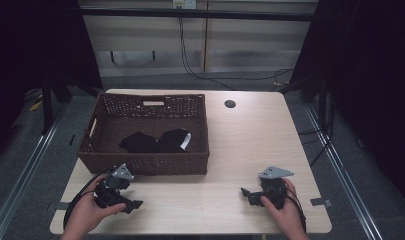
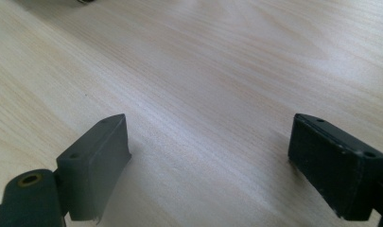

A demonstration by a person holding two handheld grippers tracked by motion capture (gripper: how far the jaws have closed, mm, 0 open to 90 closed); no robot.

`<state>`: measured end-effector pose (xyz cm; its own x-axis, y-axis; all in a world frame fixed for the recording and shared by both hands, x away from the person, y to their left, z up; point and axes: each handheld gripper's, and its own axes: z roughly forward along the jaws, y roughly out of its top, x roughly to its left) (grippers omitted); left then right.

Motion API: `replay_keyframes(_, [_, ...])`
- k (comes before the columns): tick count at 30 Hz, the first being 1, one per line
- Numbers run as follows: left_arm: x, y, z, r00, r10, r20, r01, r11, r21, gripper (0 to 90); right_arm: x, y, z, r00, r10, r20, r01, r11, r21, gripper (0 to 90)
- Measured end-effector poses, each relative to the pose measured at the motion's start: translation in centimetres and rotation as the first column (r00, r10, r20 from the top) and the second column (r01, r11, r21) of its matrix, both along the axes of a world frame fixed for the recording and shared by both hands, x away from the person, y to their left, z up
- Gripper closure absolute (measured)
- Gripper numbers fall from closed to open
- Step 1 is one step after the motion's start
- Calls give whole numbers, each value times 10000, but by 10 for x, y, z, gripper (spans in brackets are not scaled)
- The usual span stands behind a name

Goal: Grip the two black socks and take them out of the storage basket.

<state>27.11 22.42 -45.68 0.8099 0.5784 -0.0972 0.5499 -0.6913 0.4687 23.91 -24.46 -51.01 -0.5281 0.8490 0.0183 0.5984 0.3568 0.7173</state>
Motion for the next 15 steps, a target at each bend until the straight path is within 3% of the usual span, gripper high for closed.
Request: replay_keyframes(15, [14,-3,48,9998,-213,-27,213,9996,-199,199,0,0,0,10000,17,15,-17,10000,-2,125])
